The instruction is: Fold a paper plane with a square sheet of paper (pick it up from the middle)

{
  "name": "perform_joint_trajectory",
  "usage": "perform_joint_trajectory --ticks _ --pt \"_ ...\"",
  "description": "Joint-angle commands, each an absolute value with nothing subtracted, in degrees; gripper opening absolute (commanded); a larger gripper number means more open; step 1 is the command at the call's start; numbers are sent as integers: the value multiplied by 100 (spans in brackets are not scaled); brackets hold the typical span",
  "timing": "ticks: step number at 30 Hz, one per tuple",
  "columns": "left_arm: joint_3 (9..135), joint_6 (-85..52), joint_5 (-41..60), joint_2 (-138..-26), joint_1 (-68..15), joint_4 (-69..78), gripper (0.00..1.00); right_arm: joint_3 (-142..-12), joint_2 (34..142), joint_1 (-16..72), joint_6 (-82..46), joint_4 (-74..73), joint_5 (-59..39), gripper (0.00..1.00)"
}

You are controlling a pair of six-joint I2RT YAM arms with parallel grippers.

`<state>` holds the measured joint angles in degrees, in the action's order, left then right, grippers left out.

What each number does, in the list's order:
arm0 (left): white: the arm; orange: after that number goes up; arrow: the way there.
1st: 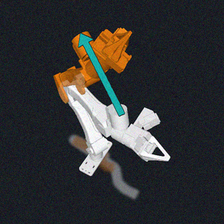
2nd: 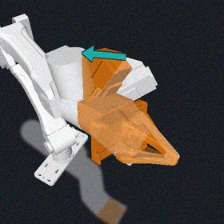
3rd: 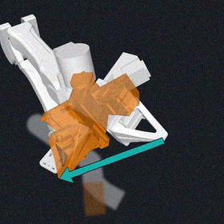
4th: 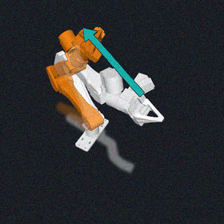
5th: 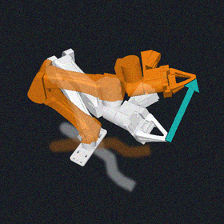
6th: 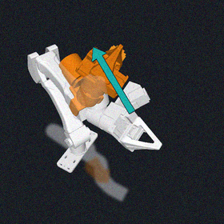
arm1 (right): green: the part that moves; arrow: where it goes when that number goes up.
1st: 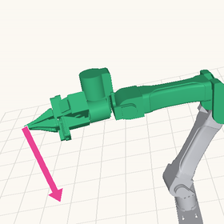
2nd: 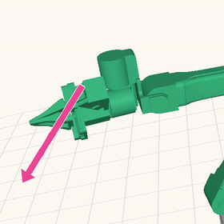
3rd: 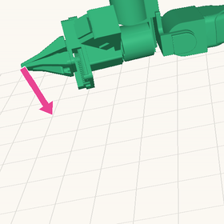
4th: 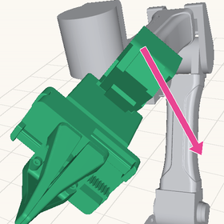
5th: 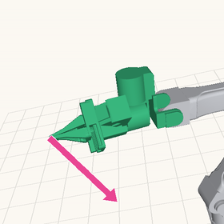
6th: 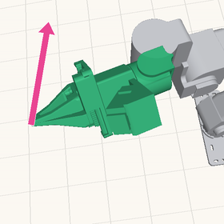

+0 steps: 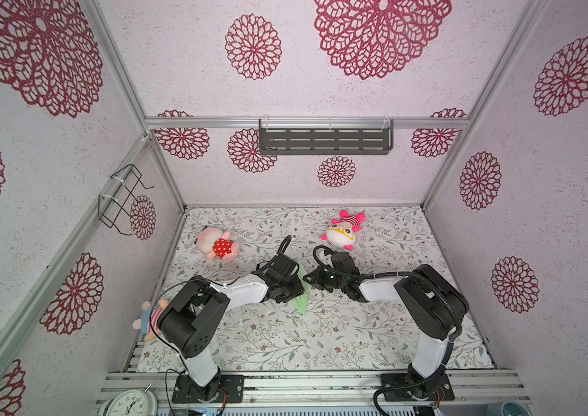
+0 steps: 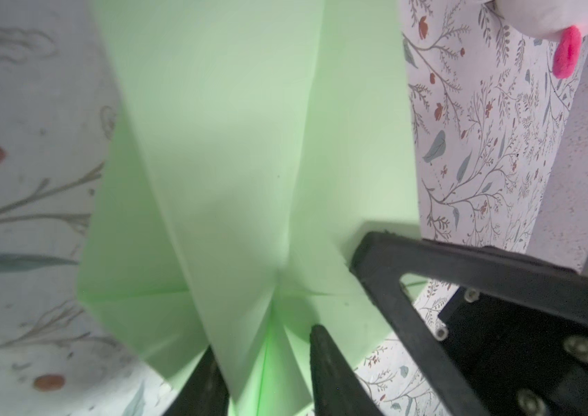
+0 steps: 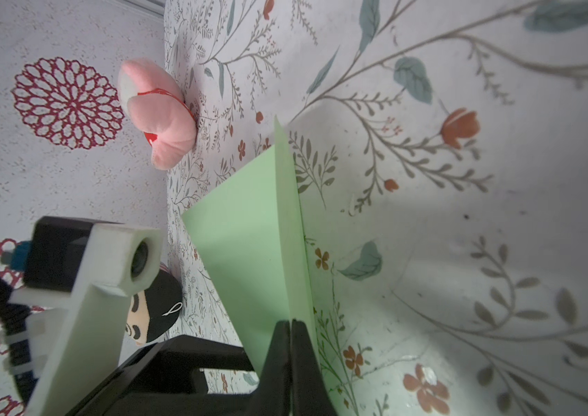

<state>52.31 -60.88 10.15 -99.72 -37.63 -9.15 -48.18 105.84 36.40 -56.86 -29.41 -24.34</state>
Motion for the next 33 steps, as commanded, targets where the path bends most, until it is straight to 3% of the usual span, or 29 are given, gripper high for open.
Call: perform_joint_trajectory --ticks 1,9,14,17,20,25,33 --pt "5363 -6099 1028 -10133 -3801 -1067 33 -4844 10596 3612 -5773 -3120 -2533 4" --pt "5551 -6019 909 -10171 -3806 -1442 11 -4849 10484 3584 -5684 -3006 -2469 9" --pt "5804 -5645 545 -9984 -3800 -2140 1 -4835 10061 3427 -5212 -2661 -2247 31" --pt "6095 -5183 122 -9858 -3804 -3037 2 -4715 9619 3272 -4759 -2379 -1849 52" --pt "6374 -4786 -378 -9835 -3801 -3949 2 -4615 9211 3096 -4299 -2011 -1361 61" --pt "6707 -4528 -903 -10068 -3803 -4801 3 -4547 8897 2906 -3965 -1626 -929 63" --pt "6982 -4657 -969 -10617 -3863 -4913 7 -4395 8887 2881 -4127 -1775 -999 65"
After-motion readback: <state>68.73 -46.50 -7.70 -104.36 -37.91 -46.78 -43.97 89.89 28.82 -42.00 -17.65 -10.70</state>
